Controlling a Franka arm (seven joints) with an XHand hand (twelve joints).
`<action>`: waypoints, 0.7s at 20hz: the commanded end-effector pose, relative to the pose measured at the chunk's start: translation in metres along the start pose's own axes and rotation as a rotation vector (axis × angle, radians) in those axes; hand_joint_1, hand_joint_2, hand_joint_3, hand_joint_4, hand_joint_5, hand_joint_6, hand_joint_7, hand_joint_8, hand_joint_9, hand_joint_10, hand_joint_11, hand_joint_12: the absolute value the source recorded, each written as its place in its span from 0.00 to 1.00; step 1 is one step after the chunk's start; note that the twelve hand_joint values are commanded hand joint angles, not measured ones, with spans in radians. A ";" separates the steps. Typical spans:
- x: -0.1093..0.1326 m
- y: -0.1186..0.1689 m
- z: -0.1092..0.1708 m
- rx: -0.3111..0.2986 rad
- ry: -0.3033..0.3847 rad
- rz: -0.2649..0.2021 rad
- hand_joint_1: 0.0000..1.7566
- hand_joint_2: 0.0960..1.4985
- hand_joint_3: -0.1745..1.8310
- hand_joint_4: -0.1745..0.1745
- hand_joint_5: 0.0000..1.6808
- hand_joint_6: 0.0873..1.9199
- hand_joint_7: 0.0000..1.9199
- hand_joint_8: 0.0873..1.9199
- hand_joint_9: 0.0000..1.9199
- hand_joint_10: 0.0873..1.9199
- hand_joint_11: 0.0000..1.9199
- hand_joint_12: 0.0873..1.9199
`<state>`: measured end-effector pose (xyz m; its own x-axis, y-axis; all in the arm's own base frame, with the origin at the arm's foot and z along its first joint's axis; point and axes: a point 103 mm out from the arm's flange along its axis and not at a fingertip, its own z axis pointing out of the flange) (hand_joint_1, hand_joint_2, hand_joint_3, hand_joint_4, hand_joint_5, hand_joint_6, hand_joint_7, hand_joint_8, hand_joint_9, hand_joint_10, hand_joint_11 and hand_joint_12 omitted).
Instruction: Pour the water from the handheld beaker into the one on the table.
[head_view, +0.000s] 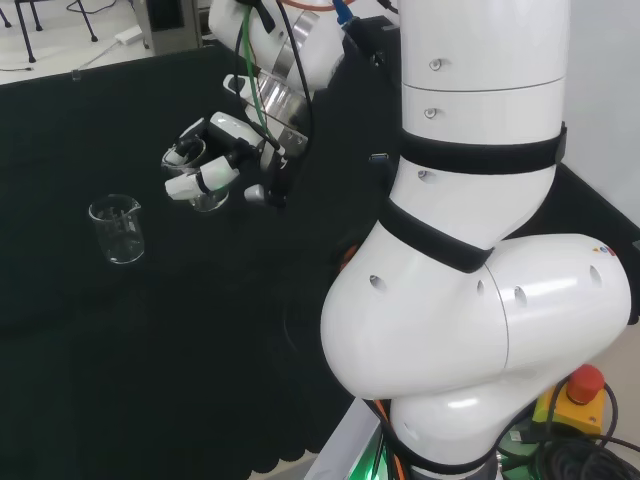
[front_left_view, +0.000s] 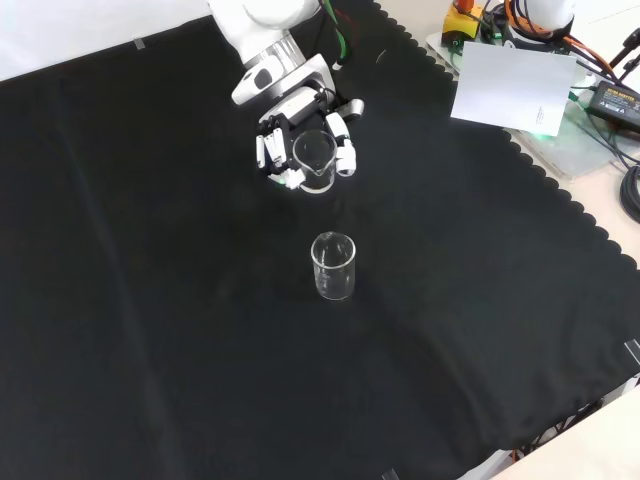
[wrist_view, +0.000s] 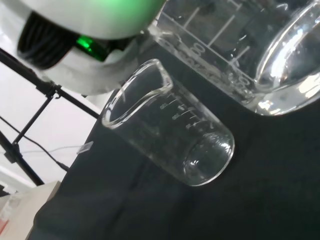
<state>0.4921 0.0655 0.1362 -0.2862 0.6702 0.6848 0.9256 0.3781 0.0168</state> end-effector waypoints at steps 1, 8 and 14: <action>0.020 -0.002 0.005 0.029 -0.056 -0.007 0.66 0.42 0.34 1.00 0.88 0.07 0.91 0.00 0.85 0.00 0.48 0.52; 0.036 0.002 0.005 0.058 -0.163 0.018 0.66 0.42 0.34 1.00 0.88 0.07 0.91 0.00 0.85 0.00 0.48 0.52; 0.044 0.013 0.001 0.095 -0.289 0.068 0.66 0.41 0.34 1.00 0.88 0.07 0.91 0.00 0.85 0.00 0.47 0.52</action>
<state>0.4841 0.0935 0.1563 -0.2955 0.7817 0.5492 0.9197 0.3883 -0.0578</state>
